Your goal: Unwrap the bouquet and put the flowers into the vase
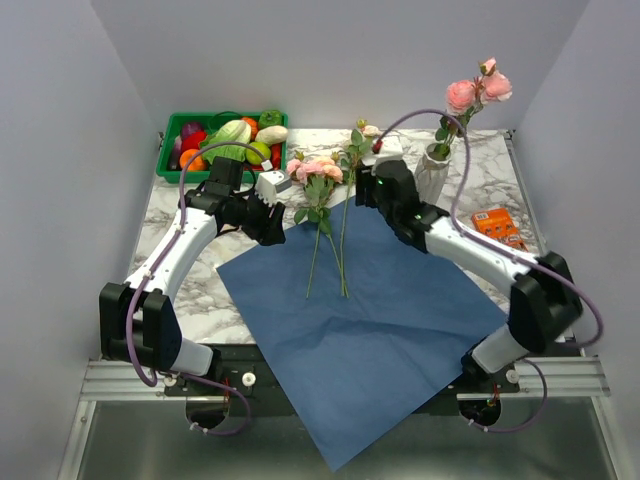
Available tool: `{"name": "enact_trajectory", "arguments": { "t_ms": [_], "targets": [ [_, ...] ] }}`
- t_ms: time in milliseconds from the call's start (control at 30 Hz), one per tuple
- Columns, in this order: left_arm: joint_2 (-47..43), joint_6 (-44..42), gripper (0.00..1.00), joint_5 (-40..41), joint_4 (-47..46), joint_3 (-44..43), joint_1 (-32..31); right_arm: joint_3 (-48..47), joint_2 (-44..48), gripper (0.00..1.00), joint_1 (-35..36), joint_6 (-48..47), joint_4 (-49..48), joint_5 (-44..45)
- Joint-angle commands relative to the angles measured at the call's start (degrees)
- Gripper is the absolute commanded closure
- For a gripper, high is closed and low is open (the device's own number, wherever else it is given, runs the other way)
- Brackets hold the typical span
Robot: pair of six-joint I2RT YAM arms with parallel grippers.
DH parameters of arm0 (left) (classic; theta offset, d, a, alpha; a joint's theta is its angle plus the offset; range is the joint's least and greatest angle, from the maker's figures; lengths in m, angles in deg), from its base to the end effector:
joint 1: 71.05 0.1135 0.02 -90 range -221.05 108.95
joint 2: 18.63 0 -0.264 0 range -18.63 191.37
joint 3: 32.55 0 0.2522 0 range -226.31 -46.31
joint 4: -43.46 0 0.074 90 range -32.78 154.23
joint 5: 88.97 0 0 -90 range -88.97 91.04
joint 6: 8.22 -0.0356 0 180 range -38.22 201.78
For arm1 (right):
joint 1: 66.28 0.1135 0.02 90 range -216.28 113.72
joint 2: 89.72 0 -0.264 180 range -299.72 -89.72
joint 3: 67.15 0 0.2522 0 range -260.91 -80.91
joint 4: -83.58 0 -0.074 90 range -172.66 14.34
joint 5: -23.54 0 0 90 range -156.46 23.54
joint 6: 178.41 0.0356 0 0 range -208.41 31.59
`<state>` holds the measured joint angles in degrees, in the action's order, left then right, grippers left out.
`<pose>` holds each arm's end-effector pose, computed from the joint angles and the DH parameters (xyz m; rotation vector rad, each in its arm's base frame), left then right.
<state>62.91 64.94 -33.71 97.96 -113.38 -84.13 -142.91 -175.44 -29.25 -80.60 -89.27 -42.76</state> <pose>0.2801 -0.0859 0.2867 0.8553 2.2807 -0.7330 0.2885 0.1997 0.3018 -0.1867 1.8371 0.1600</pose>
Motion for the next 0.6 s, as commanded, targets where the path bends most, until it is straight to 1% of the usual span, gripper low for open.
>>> {"name": "enact_trajectory", "arguments": {
  "t_ms": [0,67,100,233,367,433,567],
  "targets": [
    [-0.9,0.3,0.42,-1.4,-0.6,-1.0,0.4,-13.4,-12.6,0.33,0.0,7.7,16.5,-2.0],
    [-0.9,0.2,0.42,-1.4,-0.4,-1.2,0.4,-18.6,-19.5,0.35,0.1,9.5,22.6,-1.6],
    [-0.9,0.1,0.42,-1.4,-0.3,-1.3,0.4,-22.1,-21.5,0.35,0.0,10.2,23.7,-2.3],
    [-1.2,0.0,0.42,-1.2,-0.1,-1.5,0.4,-28.8,-28.0,0.35,-0.1,11.5,26.2,-2.8],
    [-1.2,-0.1,0.42,-1.2,0.1,-1.7,0.4,-38.2,-36.1,0.36,-0.3,13.5,33.8,-2.3],
    [-1.4,-0.3,0.42,-1.2,0.2,-1.6,0.4,-43.3,-40.1,0.39,-0.3,14.9,36.7,-2.8],
    [-1.7,-0.6,0.42,-1.0,0.6,-1.7,0.4,-48.6,-44.7,0.44,-0.4,16.4,42.6,-2.6]
  ]
}}
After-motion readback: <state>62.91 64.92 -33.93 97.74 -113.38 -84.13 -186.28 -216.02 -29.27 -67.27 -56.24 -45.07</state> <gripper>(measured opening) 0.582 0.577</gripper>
